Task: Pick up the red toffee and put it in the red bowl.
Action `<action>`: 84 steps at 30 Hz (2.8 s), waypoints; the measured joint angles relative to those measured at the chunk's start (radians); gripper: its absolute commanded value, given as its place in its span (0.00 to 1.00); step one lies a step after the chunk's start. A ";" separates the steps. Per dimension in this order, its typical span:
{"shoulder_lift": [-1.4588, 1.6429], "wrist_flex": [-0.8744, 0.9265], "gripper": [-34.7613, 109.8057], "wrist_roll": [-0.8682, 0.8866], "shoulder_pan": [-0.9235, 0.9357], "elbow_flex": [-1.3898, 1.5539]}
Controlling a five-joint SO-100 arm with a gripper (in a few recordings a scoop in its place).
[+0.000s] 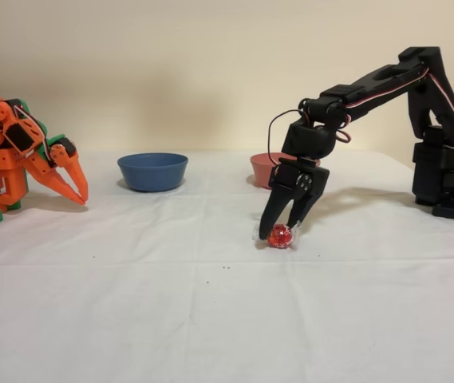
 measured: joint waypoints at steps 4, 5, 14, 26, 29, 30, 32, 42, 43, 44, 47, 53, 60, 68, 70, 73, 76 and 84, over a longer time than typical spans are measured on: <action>-0.012 0.005 0.26 0.005 -0.002 -0.014; -0.012 0.005 0.26 0.005 -0.002 -0.014; -0.012 0.005 0.25 0.000 -0.002 -0.014; 0.183 0.132 0.26 -0.031 0.118 -0.009; 0.258 0.184 0.26 -0.048 0.161 -0.009; 0.282 0.202 0.26 -0.055 0.181 -0.009; 0.331 0.238 0.26 -0.071 0.222 -0.009; 0.518 0.319 0.26 -0.193 0.488 -0.009; 0.529 0.319 0.26 -0.204 0.515 -0.009; 0.545 0.319 0.26 -0.215 0.545 -0.009; 0.575 0.319 0.26 -0.236 0.643 0.006; 0.617 0.282 0.26 -0.290 0.787 0.110; 0.660 0.184 0.26 -0.322 0.913 0.290; 0.661 0.117 0.30 -0.314 0.931 0.359; 0.661 0.112 0.34 -0.313 0.934 0.359; 0.661 0.109 0.41 -0.313 0.930 0.360; 0.661 0.109 0.44 -0.308 0.928 0.360; 0.663 0.109 0.45 -0.295 0.939 0.359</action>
